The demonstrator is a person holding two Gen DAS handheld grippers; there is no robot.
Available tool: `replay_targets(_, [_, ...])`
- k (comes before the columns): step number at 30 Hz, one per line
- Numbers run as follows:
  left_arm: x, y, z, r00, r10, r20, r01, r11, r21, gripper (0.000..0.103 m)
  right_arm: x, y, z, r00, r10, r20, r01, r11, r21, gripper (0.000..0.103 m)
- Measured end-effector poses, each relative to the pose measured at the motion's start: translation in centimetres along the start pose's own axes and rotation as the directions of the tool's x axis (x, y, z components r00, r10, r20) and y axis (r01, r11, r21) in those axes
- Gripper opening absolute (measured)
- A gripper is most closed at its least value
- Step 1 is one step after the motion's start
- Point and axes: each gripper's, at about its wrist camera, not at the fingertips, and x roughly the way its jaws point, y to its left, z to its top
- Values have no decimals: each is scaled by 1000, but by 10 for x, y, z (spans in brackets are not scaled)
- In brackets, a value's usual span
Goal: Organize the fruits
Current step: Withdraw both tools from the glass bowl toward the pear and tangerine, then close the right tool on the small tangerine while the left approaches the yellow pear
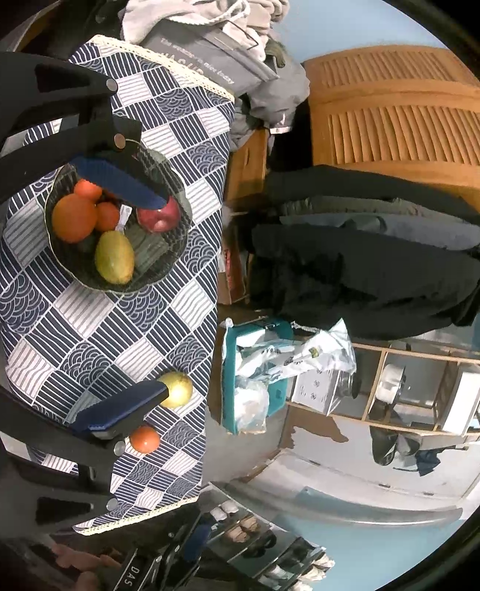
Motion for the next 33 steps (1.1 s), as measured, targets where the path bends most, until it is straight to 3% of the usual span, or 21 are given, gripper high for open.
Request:
replay_targets(19, [37, -51, 0, 998, -12, -63, 18, 996, 92, 99, 17, -62, -22, 995, -69, -72, 74, 995, 67, 81])
replay_targets(33, [111, -84, -12, 982, -14, -190, 40, 990, 135, 99, 97, -114, -53, 960, -86, -268, 130, 980, 149, 82])
